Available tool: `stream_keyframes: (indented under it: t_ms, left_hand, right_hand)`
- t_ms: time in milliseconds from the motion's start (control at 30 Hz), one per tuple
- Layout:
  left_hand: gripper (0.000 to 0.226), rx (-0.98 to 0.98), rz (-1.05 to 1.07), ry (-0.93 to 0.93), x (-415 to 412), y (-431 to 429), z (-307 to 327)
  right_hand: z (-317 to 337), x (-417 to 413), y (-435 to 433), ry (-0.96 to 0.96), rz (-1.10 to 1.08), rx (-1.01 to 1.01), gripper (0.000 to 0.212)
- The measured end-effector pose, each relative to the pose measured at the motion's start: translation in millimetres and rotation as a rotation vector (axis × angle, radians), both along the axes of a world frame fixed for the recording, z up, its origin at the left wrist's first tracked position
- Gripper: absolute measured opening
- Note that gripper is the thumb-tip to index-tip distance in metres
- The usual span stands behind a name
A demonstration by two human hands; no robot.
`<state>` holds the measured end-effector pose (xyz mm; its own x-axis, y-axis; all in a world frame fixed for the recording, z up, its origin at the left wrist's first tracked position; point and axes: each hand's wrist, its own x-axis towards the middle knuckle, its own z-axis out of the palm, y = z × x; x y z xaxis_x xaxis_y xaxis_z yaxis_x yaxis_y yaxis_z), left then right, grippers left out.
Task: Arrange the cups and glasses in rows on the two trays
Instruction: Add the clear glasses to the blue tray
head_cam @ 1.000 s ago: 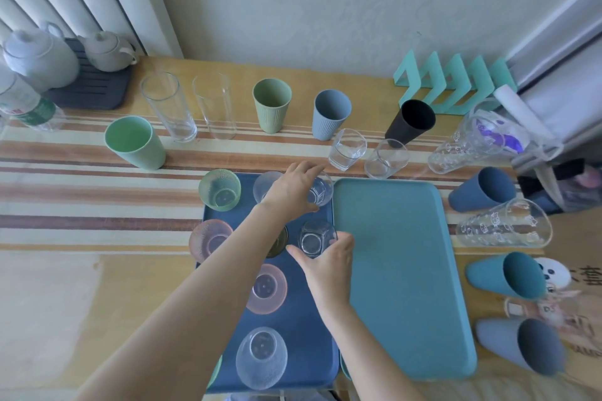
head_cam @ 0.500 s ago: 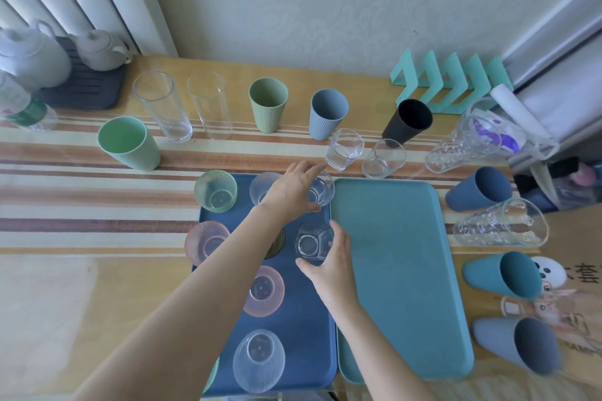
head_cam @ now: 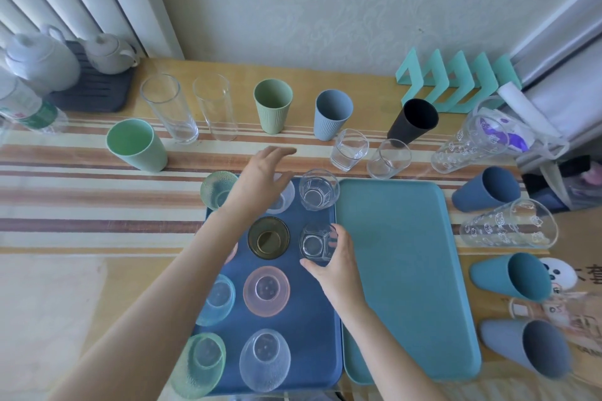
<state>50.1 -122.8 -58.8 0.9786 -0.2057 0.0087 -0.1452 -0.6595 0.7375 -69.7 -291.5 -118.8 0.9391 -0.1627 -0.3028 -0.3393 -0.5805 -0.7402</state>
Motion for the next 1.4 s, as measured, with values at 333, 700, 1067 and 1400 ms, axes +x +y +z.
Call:
stream_keyframes:
  t_ms: [333,700,1067,1400]
  left_hand:
    - [0.064,0.522,0.079,-0.024,-93.7,20.2,-17.3]
    - [0.076,0.697,0.208,-0.003,-101.3,-9.4,-31.6]
    - [0.097,0.561,0.288,0.005,-103.9,-11.8,-36.1]
    - [0.052,0.317,0.262,-0.195,-42.6,-33.9,15.1]
  right_hand:
    - [11.6,-3.1,-19.6,0.076,0.126,-0.027,0.098]
    - [40.1,3.8,-55.8,-0.014,0.118,-0.125,0.098]
    - [69.7,95.4,-66.2,-0.218,0.157,-0.228,0.071]
    - [48.0,194.5,-111.7,0.135,0.085,-0.467,0.108]
